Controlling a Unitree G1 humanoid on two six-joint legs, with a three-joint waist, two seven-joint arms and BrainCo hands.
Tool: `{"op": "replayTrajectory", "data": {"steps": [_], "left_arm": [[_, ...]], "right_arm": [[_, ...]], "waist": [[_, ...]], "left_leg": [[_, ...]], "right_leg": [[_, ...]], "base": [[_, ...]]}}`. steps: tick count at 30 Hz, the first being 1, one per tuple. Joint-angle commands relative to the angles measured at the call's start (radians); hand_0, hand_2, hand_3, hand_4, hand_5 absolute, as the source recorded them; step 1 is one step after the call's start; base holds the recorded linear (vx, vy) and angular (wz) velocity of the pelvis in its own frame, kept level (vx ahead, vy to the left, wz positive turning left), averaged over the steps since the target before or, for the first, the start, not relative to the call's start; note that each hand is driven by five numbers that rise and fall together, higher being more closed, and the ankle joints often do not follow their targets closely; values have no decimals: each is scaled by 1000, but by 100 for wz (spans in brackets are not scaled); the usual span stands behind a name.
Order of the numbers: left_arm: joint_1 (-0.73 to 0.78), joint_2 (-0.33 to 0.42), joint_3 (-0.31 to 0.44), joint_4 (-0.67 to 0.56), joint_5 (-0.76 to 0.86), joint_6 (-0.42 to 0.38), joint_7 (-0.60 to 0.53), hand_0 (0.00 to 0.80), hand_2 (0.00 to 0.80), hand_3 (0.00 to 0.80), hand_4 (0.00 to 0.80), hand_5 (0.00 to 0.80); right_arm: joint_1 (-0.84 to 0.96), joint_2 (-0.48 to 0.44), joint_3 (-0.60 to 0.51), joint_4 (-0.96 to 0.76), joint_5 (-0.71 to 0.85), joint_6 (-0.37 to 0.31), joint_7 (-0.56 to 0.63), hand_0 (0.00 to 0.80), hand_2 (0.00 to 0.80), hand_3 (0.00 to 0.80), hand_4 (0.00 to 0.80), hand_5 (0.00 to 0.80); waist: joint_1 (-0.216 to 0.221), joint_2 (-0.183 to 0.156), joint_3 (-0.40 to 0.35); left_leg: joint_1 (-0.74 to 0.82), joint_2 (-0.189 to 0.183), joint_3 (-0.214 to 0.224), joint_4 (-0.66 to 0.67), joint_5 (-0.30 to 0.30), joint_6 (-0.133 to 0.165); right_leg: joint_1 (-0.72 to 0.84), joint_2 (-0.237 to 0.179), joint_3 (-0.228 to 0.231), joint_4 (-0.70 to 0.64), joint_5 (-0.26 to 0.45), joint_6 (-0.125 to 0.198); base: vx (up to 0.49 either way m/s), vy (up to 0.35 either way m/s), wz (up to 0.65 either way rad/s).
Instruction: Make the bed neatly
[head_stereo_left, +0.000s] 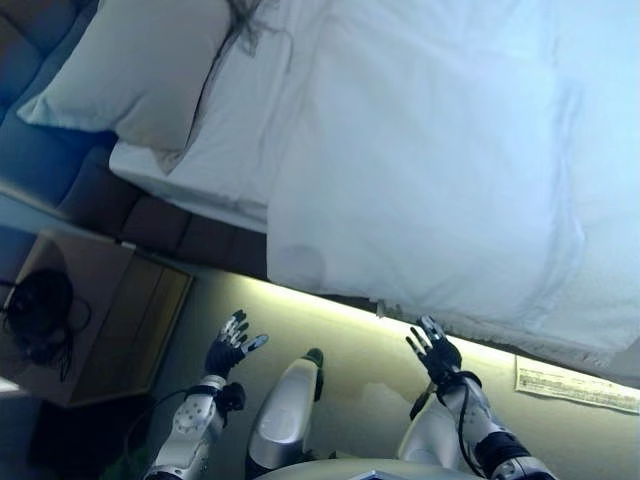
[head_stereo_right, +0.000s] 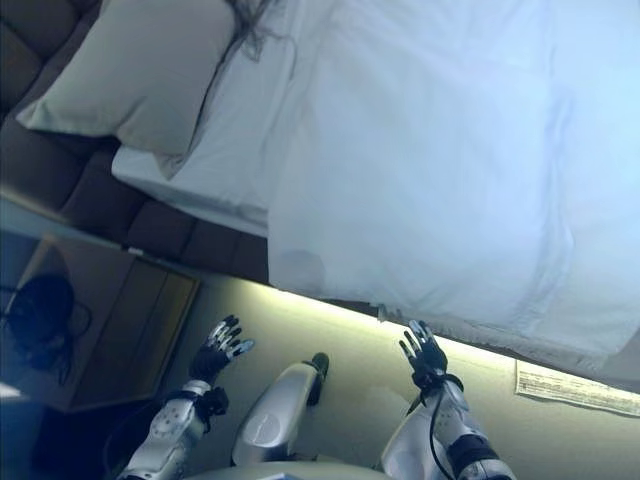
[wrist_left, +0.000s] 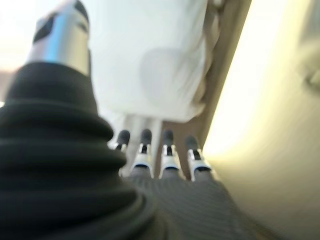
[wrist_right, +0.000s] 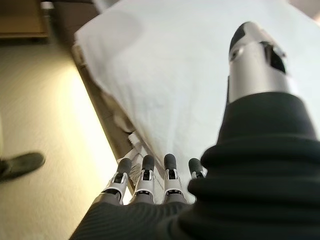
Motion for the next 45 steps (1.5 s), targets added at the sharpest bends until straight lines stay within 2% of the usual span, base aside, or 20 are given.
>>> {"op": "replayTrajectory", "data": {"steps": [1, 2, 3, 4, 6, 11, 13, 15, 18, 19, 22, 28, 35, 41, 45], "left_arm": [[14, 70, 8, -77, 88, -44, 145, 0, 0, 0, 0, 0], [-3, 73, 4, -63, 84, -39, 161, 0, 0, 0, 0, 0], [-28, 77, -3, -45, 81, -37, 158, 0, 0, 0, 0, 0], [-46, 75, -9, -29, 74, -38, 156, 0, 0, 0, 0, 0], [-67, 53, -10, 3, 8, -42, 126, 0, 0, 0, 0, 0], [-74, 13, -3, 45, 39, -62, 103, 0, 0, 0, 0, 0], [-78, 8, -1, 50, 93, -69, 125, 0, 0, 0, 0, 0], [-90, 14, -12, 45, 251, -71, 211, 0, 0, 0, 0, 0], [-143, 45, -48, 30, 497, -66, 378, 0, 0, 0, 0, 0], [-180, 58, -67, 32, 602, -53, 449, 0, 0, 0, 0, 0], [-303, 110, -116, 36, 820, -18, 598, 0, 0, 0, 0, 0], [-497, 113, -201, 66, 896, 76, 788, 0, 0, 0, 0, 0], [-657, 50, -255, 102, 990, 198, 941, 0, 0, 0, 0, 0], [-703, 30, -275, 63, 1089, 252, 948, 0, 0, 0, 0, 0], [-743, 28, -287, 18, 1124, 290, 950, 0, 0, 0, 0, 0]], "right_arm": [[-9, 15, 12, -37, 35, 27, 93, 0, 0, 0, 0, 0], [-17, 17, 31, -31, 38, 13, 88, 0, 0, 0, 0, 0], [-24, 15, 34, -16, 50, -3, 85, 0, 0, 0, 0, 0], [-29, 13, 31, -5, 55, -13, 83, 0, 0, 0, 0, 0], [-43, 7, 37, 8, 51, -39, 79, 0, 0, 0, 0, 0], [-24, 19, 47, -10, 35, -55, 35, 0, 0, 0, 0, 0], [-16, 24, 42, -5, 31, -47, 31, 0, 0, 0, 0, 0], [-7, 21, 42, -5, 28, -33, 32, 0, 0, 0, 0, 0], [-16, 3, 50, -19, 8, -42, 20, 0, 0, 0, 0, 0], [-35, -4, 62, -16, 19, -61, 19, 0, 0, 0, 0, 0], [-75, -14, 79, -37, 62, -72, 1, 0, 0, 0, 0, 0], [-166, -30, 140, -51, 99, -70, -39, 0, 0, 0, 0, 0], [-228, -20, 197, -68, 127, -101, -100, 0, 0, 0, 0, 0], [-232, -24, 156, -76, 271, -224, -135, 0, 0, 0, 0, 0], [-222, -35, 125, -74, 249, -268, -118, 0, 0, 0, 0, 0]], "waist": [[32, -1, -44], [24, -14, -41], [5, -19, -34], [-3, -16, -35], [0, -4, -35], [-26, 1, -50], [-35, 0, -52], [-55, -4, -48], [-71, 6, -13], [-75, 12, 4], [-104, 14, 47], [-127, 11, 104], [-131, -7, 164], [-127, -19, 203], [-129, -27, 212]], "left_leg": [[91, 38, -43, -236, 187, -2], [97, 26, -42, -248, 193, 0], [95, 13, -46, -261, 201, 6], [90, 9, -51, -281, 221, 8], [105, 20, -52, -333, 248, -1], [132, 30, -40, -351, 253, -19], [136, 35, -32, -341, 247, -22], [131, 38, -9, -303, 233, -29], [77, 39, -2, -270, 251, -35], [62, 38, -9, -278, 254, -27], [3, 43, 13, -266, 260, -23], [-94, 22, 11, -232, 261, -11], [-179, 13, -3, -185, 263, -8], [-277, -4, -19, -93, 247, 6], [-354, -16, -15, -17, 219, 15]], "right_leg": [[25, 44, -62, 70, -22, 92], [41, 78, -70, -8, -16, 90], [64, 122, -41, -97, -3, 91], [69, 130, -32, -121, 9, 92], [92, 129, -78, -142, -2, 98], [153, 146, -86, -213, -1, 94], [162, 147, -90, -216, -5, 90], [173, 149, -97, -223, -10, 80], [144, 148, -97, -198, -15, 78], [106, 134, -90, -166, -19, 83], [-9, 117, -51, -94, -13, 102], [-124, 127, -22, -69, 14, 112], [-197, 137, -21, -45, 30, 117], [-276, 147, -14, 54, 13, 111], [-341, 150, -10, 123, -3, 107]], "base": [[65, -185, -32], [62, -284, -41], [7, -270, -39], [-33, -215, -29], [-39, -135, 3], [79, -97, 6], [102, -53, -2], [93, -37, 4], [-20, 44, 12], [-99, 149, 3], [-143, 160, -2], [-80, 116, -16], [-30, 30, -14], [-12, -9, -5], [-54, -32, -5]]}}
